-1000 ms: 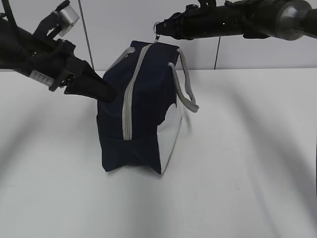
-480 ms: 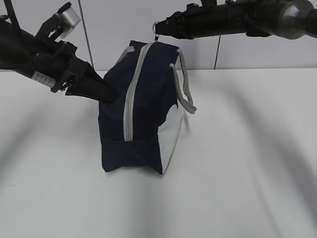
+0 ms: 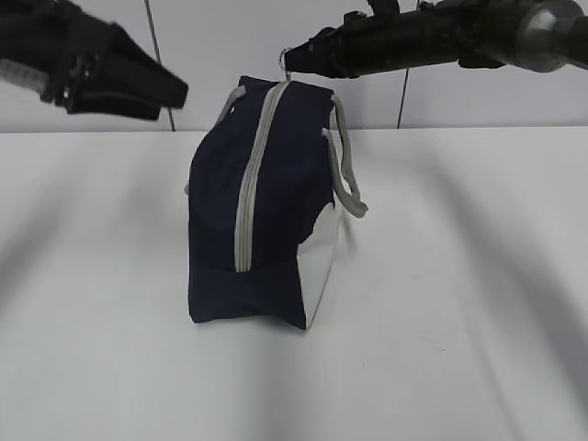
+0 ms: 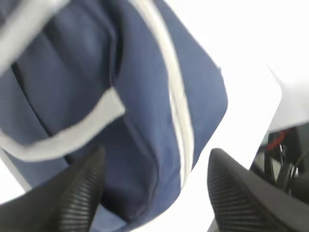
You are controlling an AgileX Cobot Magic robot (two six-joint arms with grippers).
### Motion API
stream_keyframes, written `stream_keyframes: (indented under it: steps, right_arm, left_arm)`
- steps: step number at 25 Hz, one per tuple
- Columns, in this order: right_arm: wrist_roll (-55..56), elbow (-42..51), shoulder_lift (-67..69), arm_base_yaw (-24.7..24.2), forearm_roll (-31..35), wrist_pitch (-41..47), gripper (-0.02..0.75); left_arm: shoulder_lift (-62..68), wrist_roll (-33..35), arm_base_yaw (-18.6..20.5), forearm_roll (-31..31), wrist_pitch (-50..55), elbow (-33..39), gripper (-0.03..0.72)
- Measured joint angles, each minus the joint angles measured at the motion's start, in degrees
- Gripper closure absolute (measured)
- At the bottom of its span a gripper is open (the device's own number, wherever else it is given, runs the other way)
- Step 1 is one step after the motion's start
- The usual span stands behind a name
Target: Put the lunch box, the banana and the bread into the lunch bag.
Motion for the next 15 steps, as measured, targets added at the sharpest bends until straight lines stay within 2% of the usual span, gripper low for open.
stream_keyframes:
  steps: [6,15]
  right_arm:
    - [0.66,0.0,0.0,0.0,-0.11,-0.49,0.754]
    - [0.95,0.0,0.0,-0.04,-0.11,-0.72,0.754]
  left_arm:
    - [-1.1,-7.97,0.05,-3.86,-10.89,-4.29,0.225]
    - [11.45,-14.04,-6.55,-4.31,-16.65,-11.36,0.266]
